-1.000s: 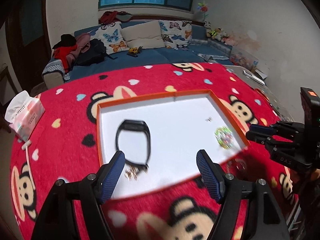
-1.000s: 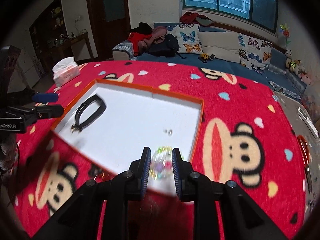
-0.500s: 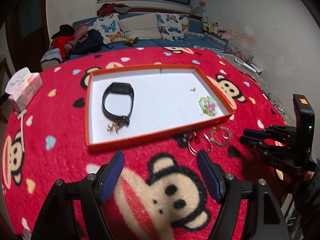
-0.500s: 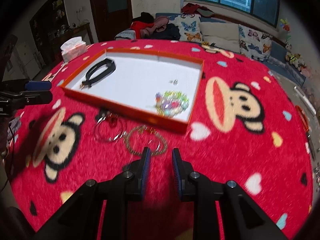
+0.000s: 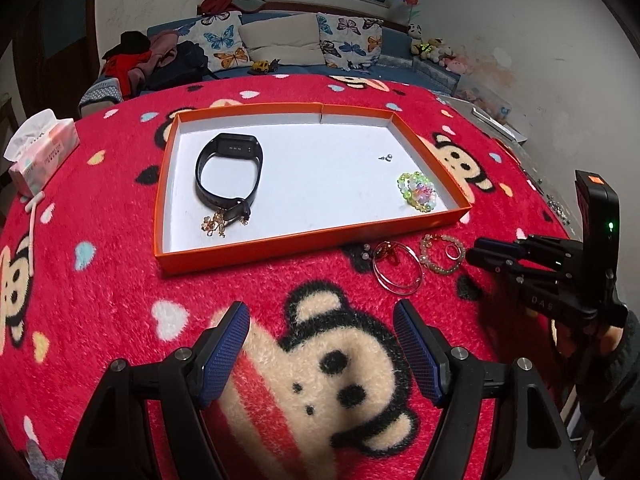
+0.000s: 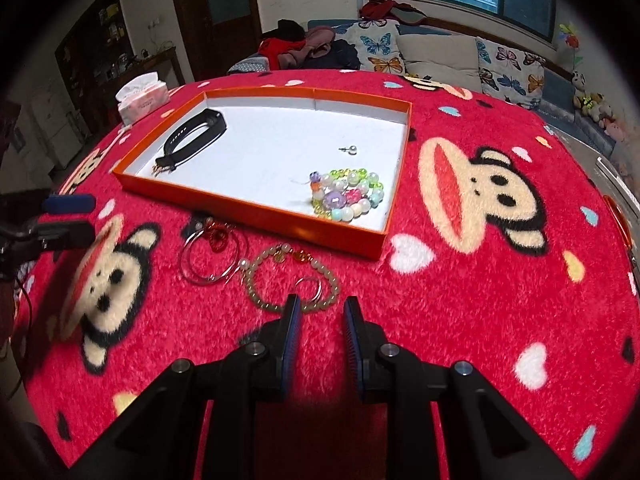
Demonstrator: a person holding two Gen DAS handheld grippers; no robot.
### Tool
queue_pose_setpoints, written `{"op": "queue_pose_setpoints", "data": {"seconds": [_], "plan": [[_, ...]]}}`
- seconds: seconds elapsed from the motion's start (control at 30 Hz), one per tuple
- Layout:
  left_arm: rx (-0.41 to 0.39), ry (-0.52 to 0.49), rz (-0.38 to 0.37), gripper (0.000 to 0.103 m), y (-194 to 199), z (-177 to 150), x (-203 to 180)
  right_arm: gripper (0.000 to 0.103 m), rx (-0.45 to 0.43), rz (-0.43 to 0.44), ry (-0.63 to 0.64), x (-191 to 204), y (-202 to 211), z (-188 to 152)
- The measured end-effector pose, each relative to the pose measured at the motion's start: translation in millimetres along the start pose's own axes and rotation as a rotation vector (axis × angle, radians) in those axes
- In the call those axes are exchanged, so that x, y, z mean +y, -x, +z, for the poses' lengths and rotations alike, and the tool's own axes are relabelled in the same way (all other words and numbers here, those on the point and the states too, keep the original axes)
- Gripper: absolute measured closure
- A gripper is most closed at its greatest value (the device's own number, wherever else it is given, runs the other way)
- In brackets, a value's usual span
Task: Organize jewelry
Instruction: 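Withdraw both grippers from the tray, then lower the left gripper onto the red-stoned hoop earrings and close it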
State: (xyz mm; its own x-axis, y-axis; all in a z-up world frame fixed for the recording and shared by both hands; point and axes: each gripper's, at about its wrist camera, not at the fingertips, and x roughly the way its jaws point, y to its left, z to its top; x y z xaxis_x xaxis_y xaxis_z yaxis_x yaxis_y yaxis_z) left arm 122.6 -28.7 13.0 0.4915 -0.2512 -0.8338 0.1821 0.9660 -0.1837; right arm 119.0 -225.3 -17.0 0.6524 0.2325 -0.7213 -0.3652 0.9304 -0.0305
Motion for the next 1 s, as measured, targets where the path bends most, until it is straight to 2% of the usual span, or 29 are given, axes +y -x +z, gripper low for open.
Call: {"op": "queue_pose_setpoints", "data": {"seconds": [0.2,0.4,0.6,0.77,0.83,1.0], "plan": [[0.01,0.001,0.0,0.024,-4.7,-0.7,2.3,0.079,0.007,-0.031,-0.022,-6.1,-7.0,3.3],[0.015,0.012,0.0,0.024,-7.3,-1.2,6.5,0.089,0.004,-0.075,0.013,0.2,-11.4,5.8],[0.014,0.0,-0.011,0.024,-8.0,-0.7,5.0,0.09,0.017,-0.092,0.041,3.9,-15.9,6.9],[0.019,-0.041,-0.036,0.024,-12.9,1.2,-10.6,0.092,0.013,-0.119,0.091,12.1,-17.5,6.9],[0.022,-0.066,-0.05,0.024,-15.6,2.6,-19.8,0.095,0.009,-0.118,0.087,10.3,-16.6,6.1],[0.025,-0.135,-0.087,0.024,-26.5,8.7,-43.6,0.095,0.003,-0.124,0.062,0.5,-10.2,1.2]]}}
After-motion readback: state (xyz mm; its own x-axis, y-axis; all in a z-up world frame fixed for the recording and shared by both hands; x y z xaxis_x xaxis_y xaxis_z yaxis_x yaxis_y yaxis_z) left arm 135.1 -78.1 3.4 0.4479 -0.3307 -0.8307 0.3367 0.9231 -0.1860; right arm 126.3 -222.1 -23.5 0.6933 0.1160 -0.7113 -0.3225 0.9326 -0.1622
